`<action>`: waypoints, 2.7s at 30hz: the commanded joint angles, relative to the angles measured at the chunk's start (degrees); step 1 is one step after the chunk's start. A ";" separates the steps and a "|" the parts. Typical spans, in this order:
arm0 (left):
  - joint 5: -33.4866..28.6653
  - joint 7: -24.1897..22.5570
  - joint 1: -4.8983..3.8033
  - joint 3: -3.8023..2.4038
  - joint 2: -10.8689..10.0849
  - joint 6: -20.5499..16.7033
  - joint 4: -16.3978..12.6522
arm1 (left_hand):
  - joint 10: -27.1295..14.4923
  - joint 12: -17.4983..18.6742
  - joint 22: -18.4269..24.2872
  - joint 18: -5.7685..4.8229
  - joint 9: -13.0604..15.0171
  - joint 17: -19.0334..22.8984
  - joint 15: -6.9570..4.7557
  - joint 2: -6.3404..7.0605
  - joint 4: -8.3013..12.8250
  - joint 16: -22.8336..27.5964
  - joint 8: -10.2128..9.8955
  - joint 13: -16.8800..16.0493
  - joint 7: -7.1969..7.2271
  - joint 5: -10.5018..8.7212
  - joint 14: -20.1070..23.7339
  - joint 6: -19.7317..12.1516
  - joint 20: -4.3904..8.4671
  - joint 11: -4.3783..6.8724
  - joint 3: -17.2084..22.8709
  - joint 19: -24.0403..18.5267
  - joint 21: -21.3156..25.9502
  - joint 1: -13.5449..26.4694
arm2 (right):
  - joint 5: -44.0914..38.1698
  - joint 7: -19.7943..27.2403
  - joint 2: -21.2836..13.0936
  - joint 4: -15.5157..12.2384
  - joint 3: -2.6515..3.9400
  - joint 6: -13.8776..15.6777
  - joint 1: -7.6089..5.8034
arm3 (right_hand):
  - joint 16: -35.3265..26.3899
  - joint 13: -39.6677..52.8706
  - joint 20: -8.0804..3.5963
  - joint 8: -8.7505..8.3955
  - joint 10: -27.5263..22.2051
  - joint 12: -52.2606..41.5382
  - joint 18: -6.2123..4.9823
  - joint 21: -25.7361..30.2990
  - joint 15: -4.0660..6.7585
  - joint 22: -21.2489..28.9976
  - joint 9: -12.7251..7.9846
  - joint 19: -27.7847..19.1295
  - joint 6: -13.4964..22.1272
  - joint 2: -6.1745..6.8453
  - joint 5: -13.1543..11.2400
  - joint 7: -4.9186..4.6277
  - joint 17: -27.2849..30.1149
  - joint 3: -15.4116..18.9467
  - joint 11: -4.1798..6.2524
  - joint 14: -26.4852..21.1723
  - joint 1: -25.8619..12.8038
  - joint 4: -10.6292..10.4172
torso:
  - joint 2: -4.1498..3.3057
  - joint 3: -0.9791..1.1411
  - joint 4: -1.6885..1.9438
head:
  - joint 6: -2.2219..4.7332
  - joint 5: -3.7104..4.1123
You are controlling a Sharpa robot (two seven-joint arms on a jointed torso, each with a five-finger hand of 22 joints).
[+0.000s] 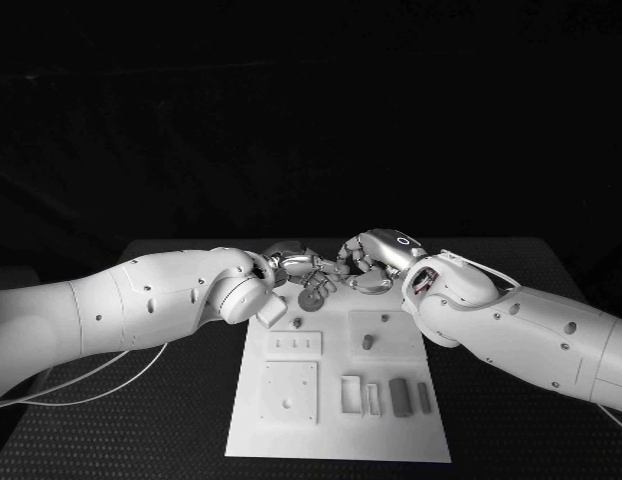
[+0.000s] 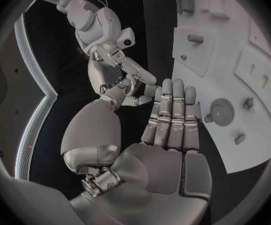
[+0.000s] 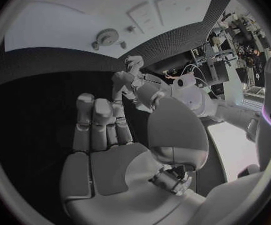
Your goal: Assemble the parts on the task board
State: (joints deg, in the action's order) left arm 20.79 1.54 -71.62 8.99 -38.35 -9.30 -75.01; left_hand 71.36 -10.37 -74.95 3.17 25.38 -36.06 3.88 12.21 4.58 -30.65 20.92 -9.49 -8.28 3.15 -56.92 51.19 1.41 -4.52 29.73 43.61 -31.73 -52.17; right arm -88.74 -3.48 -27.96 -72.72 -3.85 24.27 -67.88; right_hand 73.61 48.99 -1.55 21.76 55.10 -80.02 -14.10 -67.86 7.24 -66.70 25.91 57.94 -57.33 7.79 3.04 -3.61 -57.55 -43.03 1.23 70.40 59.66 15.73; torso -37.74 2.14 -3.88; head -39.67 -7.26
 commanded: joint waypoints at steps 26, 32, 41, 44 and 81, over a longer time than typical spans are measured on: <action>-0.35 -0.58 -0.02 -0.04 0.31 1.39 0.28 | 1.02 0.26 -0.94 0.43 0.05 -0.33 0.10 -8.14 1.55 0.21 -0.33 -0.36 0.51 -0.20 0.08 1.59 0.27 0.46 -2.11 -0.75 -0.42 -0.24 | -1.10 0.01 1.28 0.09 -0.02 -0.98 0.12 | -0.34 -0.11 -0.09 -0.11 0.43 0.37 -0.90 -0.18 0.02 0.12 3.53 0.28 -1.59 0.64 0.05 -1.45 0.10 -0.54 -0.03 0.30 -0.14 0.00 | -0.12 0.03 -0.02 | -0.41 -0.12; -0.35 -0.77 -0.02 -0.04 0.41 1.87 0.20 | 1.51 0.25 -0.90 0.22 -0.12 -0.34 0.10 -12.95 4.25 0.33 -0.55 -0.50 0.74 0.38 0.00 2.39 0.27 0.68 -1.77 -0.96 -0.37 -1.32 | -1.11 0.01 1.37 0.13 -0.02 -1.13 0.14 | -0.37 -0.11 -0.09 -0.13 0.42 0.39 -0.90 -0.17 0.01 0.14 3.53 0.28 -1.59 0.64 0.06 -1.45 0.11 -0.56 -0.04 0.30 -0.15 0.00 | -0.10 0.05 -0.08 | -0.46 -0.17; -0.35 -0.60 -0.02 -0.04 0.49 2.47 0.21 | 2.24 0.23 -0.86 -0.02 -0.29 -0.35 0.03 -15.61 9.26 0.43 -0.80 -0.69 1.12 2.96 -0.14 3.42 0.34 0.97 -1.08 -0.91 -0.38 -1.50 | -1.15 -0.03 1.54 0.51 -0.02 -1.25 0.18 | -0.41 -0.11 -0.08 -0.17 0.42 0.42 -0.90 -0.15 0.00 0.17 3.54 0.27 -1.58 0.64 0.07 -1.46 0.11 -0.59 -0.05 0.30 -0.17 -0.01 | -0.12 0.07 -0.03 | -0.64 -0.10; -0.28 -0.56 -0.02 -0.04 0.46 2.48 0.26 | 2.33 0.25 -0.85 -0.06 -0.32 -0.35 0.01 -15.69 10.05 0.44 -0.87 -0.72 1.18 2.99 -0.17 3.55 0.37 1.02 -0.79 -0.87 -0.38 -1.68 | -1.15 -0.03 1.49 0.50 -0.02 -1.29 0.18 | -0.42 -0.11 -0.08 -0.18 0.42 0.43 -0.90 -0.14 0.00 0.18 3.55 0.27 -1.58 0.63 0.08 -1.47 0.12 -0.60 -0.05 0.30 -0.17 -0.01 | -0.13 0.05 -0.03 | -0.75 0.02; 2.49 0.09 0.01 -0.05 0.20 0.36 0.84 | 8.26 -3.12 -0.82 -1.59 3.09 -2.54 -2.52 -18.33 10.88 -3.73 1.43 -4.15 3.56 3.80 -4.45 9.55 2.48 3.71 -0.04 0.31 -0.77 1.38 | 0.10 0.13 0.71 1.04 -0.06 0.33 0.18 | -2.45 0.13 1.67 -8.20 -3.89 1.86 -0.90 1.77 -4.20 1.21 0.19 -3.19 10.91 4.73 2.72 -6.13 0.05 6.87 -4.50 -3.04 -2.28 0.68 | -0.13 0.10 -0.05 | -0.77 0.34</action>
State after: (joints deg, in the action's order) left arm 22.73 1.89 -71.58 8.98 -38.22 -8.75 -74.11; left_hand 79.34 -13.31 -74.94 2.54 28.44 -38.55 1.33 -6.12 15.20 -34.21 22.15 -13.61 -5.72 6.82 -61.12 59.29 3.59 -0.83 29.60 43.91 -32.38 -51.33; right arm -88.86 -3.59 -27.22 -71.68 -3.92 23.59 -67.73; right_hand 71.33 49.10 0.29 13.72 51.28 -78.46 -14.09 -66.39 3.17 -65.52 26.14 55.02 -49.08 12.18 5.78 -7.27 -57.45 -36.32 -3.18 67.36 57.43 16.40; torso -37.87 2.24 -3.98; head -40.50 -6.97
